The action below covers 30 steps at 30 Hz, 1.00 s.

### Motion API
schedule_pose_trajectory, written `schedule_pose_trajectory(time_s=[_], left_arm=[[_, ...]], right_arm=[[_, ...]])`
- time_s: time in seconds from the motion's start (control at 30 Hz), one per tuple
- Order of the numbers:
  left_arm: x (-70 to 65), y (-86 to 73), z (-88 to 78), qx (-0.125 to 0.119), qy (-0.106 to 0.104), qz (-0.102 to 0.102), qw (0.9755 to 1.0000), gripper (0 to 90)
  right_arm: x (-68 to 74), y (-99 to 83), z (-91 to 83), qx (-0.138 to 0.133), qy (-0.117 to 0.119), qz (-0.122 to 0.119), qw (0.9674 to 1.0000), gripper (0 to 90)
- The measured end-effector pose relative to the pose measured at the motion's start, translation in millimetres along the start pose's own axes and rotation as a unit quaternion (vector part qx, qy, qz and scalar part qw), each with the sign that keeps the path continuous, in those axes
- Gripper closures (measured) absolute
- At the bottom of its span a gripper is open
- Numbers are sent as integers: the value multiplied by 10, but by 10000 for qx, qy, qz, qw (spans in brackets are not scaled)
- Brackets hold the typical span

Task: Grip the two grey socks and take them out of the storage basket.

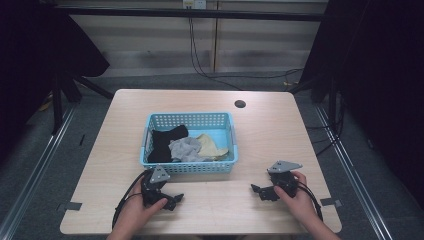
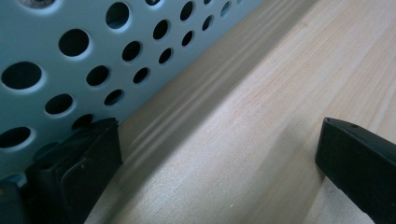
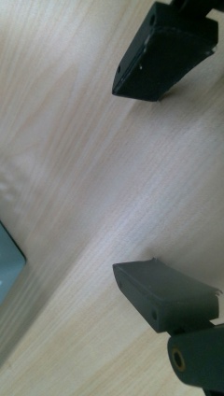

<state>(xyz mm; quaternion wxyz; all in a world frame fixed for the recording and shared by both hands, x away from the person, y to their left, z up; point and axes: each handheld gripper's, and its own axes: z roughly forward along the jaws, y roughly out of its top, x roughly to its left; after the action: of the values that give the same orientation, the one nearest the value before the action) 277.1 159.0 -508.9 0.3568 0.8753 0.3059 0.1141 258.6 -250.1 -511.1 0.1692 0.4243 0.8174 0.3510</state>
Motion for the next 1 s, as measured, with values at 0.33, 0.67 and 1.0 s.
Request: schedule_pose_trajectory(time_s=[0.33, 0.67, 1.0], left_arm=[[17, 20, 26, -13, 32, -48, 10000, 0], [-18, 70, -38, 244, 24, -25, 9997, 74], [-13, 234, -270, 722, -580, -518, 9944, 156]], right_arm=[[-8, 7, 11, -18, 23, -44, 10000, 115], [-14, 10, 14, -15, 41, -61, 10000, 113], [-7, 11, 10, 24, 47, -5, 10000, 113]])
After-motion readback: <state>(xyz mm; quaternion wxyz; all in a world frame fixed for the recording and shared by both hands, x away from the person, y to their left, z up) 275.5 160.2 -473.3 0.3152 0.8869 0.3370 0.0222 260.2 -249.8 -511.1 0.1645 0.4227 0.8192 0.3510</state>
